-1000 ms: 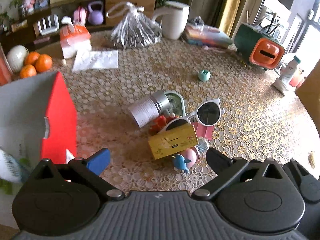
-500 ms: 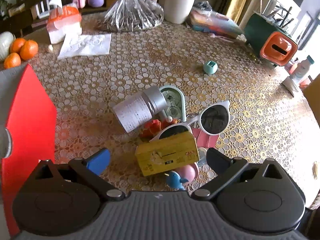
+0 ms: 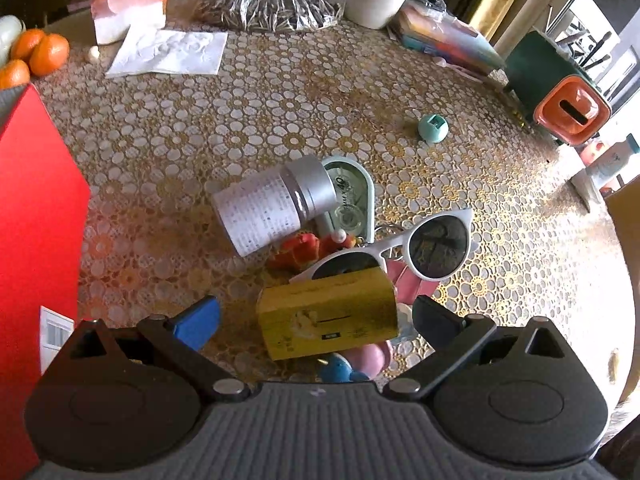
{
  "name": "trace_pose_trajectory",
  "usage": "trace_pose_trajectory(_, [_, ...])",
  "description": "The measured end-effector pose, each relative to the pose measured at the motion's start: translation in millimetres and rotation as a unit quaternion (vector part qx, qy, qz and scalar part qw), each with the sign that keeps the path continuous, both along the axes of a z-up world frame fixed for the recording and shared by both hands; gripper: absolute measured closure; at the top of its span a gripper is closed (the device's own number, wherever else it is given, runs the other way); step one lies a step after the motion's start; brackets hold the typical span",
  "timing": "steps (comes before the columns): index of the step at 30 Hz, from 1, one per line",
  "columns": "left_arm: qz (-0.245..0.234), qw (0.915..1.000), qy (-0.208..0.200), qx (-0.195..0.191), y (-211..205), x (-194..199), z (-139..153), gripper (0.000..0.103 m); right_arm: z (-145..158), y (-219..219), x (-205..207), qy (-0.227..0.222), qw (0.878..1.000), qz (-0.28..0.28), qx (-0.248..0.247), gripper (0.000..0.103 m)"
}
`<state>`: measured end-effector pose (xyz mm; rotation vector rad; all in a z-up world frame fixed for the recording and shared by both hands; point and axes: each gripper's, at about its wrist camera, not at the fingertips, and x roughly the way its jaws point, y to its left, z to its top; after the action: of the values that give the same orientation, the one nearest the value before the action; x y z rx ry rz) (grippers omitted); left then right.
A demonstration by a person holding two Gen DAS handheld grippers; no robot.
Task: Organize rigid objects
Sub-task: 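Grasp the yellow carton with the left tool while the right tool grasps the pink-and-blue toy cup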
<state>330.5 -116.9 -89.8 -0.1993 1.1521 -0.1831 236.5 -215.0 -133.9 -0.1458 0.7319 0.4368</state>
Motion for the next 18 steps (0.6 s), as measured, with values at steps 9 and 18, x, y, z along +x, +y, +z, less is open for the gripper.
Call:
trace_pose_trajectory(9, [0.003,0.9999,0.010,-0.007,0.6,1.1,-4.0,0.020,-4.1,6.8,-1.3,-0.009,1.000,-0.006,-0.029,0.009])
trace_pose_trajectory(18, [0.009,0.9999,-0.003,-0.004,4.1,-4.6,0.0,0.030,-1.6,-0.1,3.2,-0.005,0.999,-0.032,-0.027,0.028])
